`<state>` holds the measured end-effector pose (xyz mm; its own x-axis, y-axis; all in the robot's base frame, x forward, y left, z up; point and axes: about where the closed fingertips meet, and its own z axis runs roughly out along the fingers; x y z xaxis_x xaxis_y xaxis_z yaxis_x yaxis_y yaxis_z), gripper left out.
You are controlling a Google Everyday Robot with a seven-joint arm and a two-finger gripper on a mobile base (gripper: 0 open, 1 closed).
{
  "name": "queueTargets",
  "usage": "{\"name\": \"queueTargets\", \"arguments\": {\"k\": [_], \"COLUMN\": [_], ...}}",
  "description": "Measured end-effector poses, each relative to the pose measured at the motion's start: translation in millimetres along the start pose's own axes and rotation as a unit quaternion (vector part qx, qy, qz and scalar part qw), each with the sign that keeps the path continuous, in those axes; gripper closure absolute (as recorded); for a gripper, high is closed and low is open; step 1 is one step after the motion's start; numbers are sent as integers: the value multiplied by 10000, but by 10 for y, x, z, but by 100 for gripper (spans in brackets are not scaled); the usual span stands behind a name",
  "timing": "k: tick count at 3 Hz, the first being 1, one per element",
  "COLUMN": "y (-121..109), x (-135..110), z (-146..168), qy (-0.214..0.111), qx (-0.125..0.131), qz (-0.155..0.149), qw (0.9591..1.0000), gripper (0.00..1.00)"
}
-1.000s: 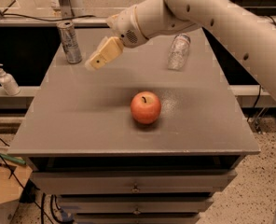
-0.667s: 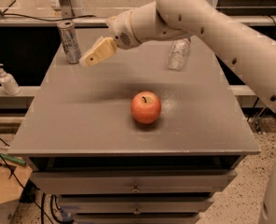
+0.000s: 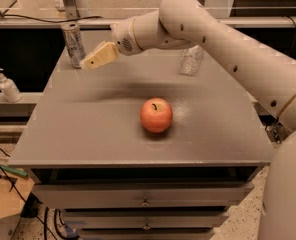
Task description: Pick redbull can
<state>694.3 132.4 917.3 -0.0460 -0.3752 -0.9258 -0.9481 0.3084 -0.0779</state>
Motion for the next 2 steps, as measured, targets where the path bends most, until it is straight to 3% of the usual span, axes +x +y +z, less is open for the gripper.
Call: {"name": "queueTargets", "arguments": {"k": [1,2], "y": [-17,-105], "x": [-30,-64], "z": [219,470], "qy": [-9,-233], "qx": [34,66], "qz": [-47,-5], "qw": [10000,9997], "gripper": [0,0]}}
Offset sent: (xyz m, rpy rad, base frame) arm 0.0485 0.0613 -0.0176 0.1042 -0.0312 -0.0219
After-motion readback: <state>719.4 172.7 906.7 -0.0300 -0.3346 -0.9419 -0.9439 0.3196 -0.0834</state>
